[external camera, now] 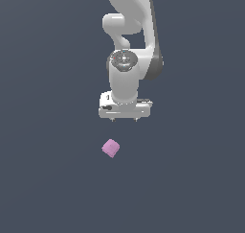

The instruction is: Pick up the object and move it to a goal position.

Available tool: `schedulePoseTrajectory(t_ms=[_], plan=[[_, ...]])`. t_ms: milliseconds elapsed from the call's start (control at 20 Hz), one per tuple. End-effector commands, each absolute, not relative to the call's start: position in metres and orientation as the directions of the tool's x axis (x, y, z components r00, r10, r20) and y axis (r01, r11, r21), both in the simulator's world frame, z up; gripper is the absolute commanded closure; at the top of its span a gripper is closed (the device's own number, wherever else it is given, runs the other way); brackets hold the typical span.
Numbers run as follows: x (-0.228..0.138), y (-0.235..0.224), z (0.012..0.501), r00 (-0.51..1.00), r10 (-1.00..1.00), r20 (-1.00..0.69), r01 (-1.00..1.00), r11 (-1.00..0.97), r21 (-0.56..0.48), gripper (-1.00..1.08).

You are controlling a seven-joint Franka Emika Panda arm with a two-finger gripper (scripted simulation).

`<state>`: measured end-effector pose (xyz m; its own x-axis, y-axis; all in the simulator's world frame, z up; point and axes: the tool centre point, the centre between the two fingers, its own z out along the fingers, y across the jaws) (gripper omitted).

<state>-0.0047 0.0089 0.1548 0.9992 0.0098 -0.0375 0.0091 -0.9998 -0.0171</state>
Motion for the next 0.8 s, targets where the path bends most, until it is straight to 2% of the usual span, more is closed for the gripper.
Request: schedulePoseTrajectory(t_ms=[0,750], plan=[[-0.0047,0.0089,0.1548,0.999,0.010,-0.038,0.009,-1.000,-0.017,-0.92],[-0.0079,0.0170,0.1596,0.997,0.058,-0.050,0.058,-0.998,-0.005,-0.92]])
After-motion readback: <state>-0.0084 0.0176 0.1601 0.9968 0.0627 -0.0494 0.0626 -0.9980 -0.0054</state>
